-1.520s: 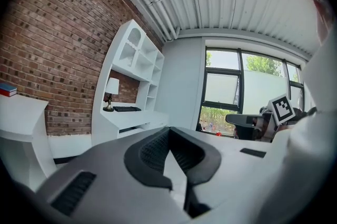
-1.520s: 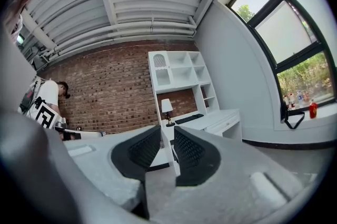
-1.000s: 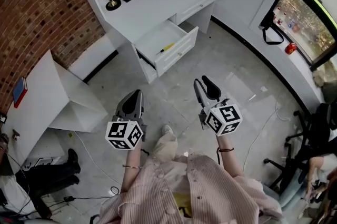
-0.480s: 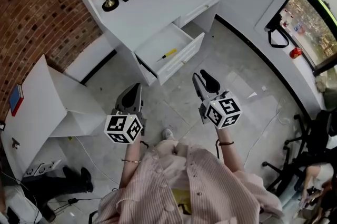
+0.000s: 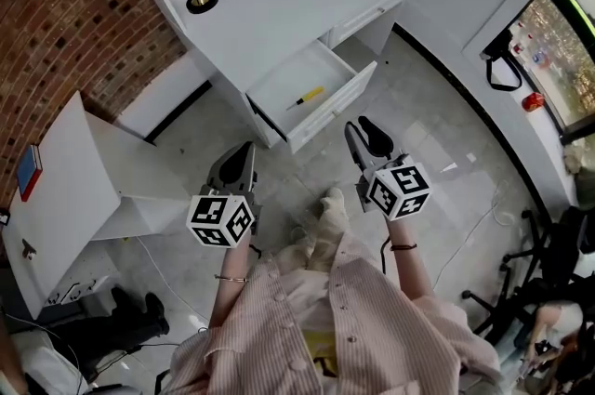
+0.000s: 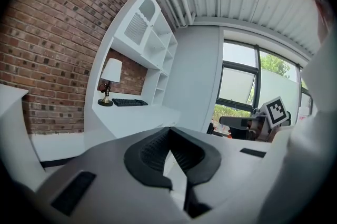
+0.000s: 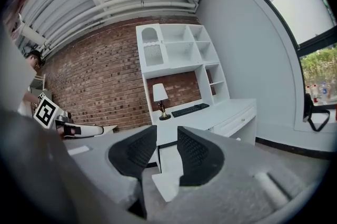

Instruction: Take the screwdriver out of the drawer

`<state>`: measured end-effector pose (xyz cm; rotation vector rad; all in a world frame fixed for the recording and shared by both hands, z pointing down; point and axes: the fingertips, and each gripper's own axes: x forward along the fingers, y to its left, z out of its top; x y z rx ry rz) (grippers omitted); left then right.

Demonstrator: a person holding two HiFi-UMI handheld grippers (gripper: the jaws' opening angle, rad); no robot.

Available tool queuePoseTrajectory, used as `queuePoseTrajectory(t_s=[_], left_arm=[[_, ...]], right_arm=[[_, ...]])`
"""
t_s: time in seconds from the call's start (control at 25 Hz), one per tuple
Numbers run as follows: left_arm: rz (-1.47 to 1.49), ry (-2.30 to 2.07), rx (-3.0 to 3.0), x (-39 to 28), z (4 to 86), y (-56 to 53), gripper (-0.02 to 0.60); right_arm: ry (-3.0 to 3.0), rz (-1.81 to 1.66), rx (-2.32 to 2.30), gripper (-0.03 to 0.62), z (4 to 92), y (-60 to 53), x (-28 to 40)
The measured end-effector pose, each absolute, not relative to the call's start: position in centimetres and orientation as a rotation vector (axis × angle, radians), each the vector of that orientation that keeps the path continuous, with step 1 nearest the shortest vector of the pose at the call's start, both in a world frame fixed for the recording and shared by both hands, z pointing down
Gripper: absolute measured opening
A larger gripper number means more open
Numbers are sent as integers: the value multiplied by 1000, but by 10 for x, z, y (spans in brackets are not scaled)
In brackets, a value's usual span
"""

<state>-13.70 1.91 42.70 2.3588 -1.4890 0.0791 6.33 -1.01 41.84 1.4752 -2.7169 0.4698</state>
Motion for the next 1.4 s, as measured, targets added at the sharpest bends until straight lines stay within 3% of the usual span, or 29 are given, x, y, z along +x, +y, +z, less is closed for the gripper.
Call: queuePoseTrajectory(t_s=[0.64, 1.4], left_arm=[[94, -1508, 2179, -124, 477, -92, 0], [164, -1547, 1863, -93, 562, -195, 0]], right_arm=[[-2671, 502, 1185, 106, 472, -148, 49], [-2462, 399, 376, 106, 575, -259, 9]])
